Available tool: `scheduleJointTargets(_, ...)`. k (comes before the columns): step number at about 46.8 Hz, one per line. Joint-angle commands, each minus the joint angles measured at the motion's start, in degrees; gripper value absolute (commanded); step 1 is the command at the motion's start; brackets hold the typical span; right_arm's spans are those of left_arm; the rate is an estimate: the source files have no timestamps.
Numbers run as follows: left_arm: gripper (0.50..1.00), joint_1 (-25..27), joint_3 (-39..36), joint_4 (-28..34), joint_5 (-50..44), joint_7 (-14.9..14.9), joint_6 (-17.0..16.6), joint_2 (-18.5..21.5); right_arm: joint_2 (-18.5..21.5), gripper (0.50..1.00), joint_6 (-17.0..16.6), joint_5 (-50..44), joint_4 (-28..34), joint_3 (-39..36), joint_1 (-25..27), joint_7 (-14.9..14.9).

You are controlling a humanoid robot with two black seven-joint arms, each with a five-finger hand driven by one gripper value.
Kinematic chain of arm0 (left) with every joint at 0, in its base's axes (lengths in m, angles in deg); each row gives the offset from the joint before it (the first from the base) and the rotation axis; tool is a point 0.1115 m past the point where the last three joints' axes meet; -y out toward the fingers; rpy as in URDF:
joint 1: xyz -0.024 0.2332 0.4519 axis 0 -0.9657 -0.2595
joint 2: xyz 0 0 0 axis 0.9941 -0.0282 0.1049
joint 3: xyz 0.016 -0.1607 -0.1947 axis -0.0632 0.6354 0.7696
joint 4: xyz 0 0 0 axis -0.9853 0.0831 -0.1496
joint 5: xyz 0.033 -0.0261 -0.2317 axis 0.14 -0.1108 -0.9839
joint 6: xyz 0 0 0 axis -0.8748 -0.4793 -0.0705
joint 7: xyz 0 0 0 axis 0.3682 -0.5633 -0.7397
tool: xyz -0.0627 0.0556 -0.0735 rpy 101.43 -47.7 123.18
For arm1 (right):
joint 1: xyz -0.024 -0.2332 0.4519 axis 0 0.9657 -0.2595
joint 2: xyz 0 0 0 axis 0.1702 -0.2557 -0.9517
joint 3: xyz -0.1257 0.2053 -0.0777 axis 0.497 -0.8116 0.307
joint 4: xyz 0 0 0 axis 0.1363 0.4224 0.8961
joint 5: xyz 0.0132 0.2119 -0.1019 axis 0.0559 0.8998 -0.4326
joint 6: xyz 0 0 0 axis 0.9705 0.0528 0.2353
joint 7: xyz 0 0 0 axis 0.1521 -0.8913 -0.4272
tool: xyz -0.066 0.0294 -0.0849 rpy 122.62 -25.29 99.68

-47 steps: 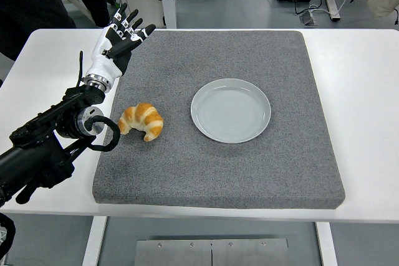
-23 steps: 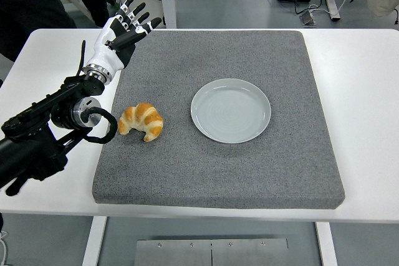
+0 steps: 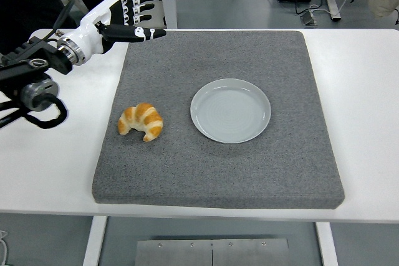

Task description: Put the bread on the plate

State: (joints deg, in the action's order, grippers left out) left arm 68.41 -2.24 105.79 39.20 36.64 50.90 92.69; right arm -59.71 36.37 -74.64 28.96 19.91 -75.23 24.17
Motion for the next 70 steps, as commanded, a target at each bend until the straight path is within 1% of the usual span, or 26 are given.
scheduleJointTargets(1, 0.961, 4.35, -6.05, 0.91, 1.46, -0.56, 0.09, 1.19, 0.00, 1.000, -0.02, 0.01, -0.01, -0.01, -0.13, -0.02)
scheduleJointTargets(4, 0.961, 7.08, -10.00, 1.70, 2.96, -0.65, 0.10, 1.72, 0.00, 1.000, -0.02, 0.01, -0.01, -0.01, -0.13, -0.02)
scheduleJointTargets(9, 0.961, 11.30, -15.81, 4.24, 5.42, -1.79, 0.71, 3.30, 0.00, 1.000, -0.02, 0.01, -0.01, -0.01, -0.13, -0.02)
scheduleJointTargets(13, 0.961, 14.64, -19.59, 6.53, 8.05, -2.76, 2.46, 4.09, 0.00, 1.000, -0.02, 0.01, 0.08, 0.08, -0.13, -0.02)
scheduleJointTargets(16, 0.960, 16.57, -21.70, 7.76, 10.42, -2.94, 3.61, 4.79, 0.00, 1.000, -0.02, -0.08, 0.08, 0.08, -0.22, -0.02)
scheduleJointTargets(21, 0.961, 19.30, -24.87, 8.56, 15.08, -2.85, 5.19, 5.23, 0.00, 1.000, -0.02, 0.01, 0.08, 0.08, -0.13, -0.02)
scheduleJointTargets(24, 0.961, 20.01, -25.84, 8.47, 17.98, -2.85, 6.16, 5.41, 0.00, 1.000, -0.02, 0.01, 0.08, 0.08, -0.13, -0.02)
scheduleJointTargets(34, 0.961, 18.78, -26.01, 8.38, 28.09, -2.32, 6.07, 5.94, 0.00, 1.000, -0.02, 0.01, 0.08, 0.08, -0.22, -0.02)
scheduleJointTargets(41, 0.960, 15.62, -25.22, 7.68, 30.29, -1.88, 5.55, 6.03, 0.00, 1.000, -0.02, -0.08, 0.08, 0.08, -0.39, -0.02)
scheduleJointTargets(43, 0.960, 14.83, -25.14, 6.89, 30.38, -1.71, 5.11, 5.85, 0.00, 1.000, -0.02, -0.08, 0.08, 0.08, -0.39, -0.02)
scheduleJointTargets(48, 0.960, 12.28, -25.14, 5.22, 31.17, -0.13, 3.70, 5.32, 0.00, 1.000, -0.02, 0.01, 0.08, 0.08, -0.31, -0.02)
scheduleJointTargets(51, 0.960, 11.05, -25.05, 4.95, 33.71, 0.84, 3.17, 5.50, 0.00, 1.000, -0.02, -0.08, 0.08, 0.17, -0.22, -0.02)
scheduleJointTargets(56, 0.960, 9.20, -24.96, 4.52, 36.88, 2.25, 1.33, 5.59, 0.00, 1.000, -0.02, 0.01, 0.08, 0.08, -0.22, -0.02)
scheduleJointTargets(58, 0.960, 8.67, -24.96, 3.99, 37.06, 2.95, 0.71, 5.41, 0.00, 1.000, -0.02, 0.01, 0.08, 0.08, -0.22, -0.02)
scheduleJointTargets(64, 0.960, 7.44, -24.96, 1.97, 37.06, 3.83, -0.96, 4.97, 0.00, 1.000, -0.02, -0.08, 0.08, 0.08, -0.13, -0.02)
scheduleJointTargets(70, 0.958, 5.86, -24.87, 0.04, 37.15, 4.88, -2.19, 3.22, 0.00, 1.000, -0.02, 0.01, 0.08, 0.08, 0.04, -0.02)
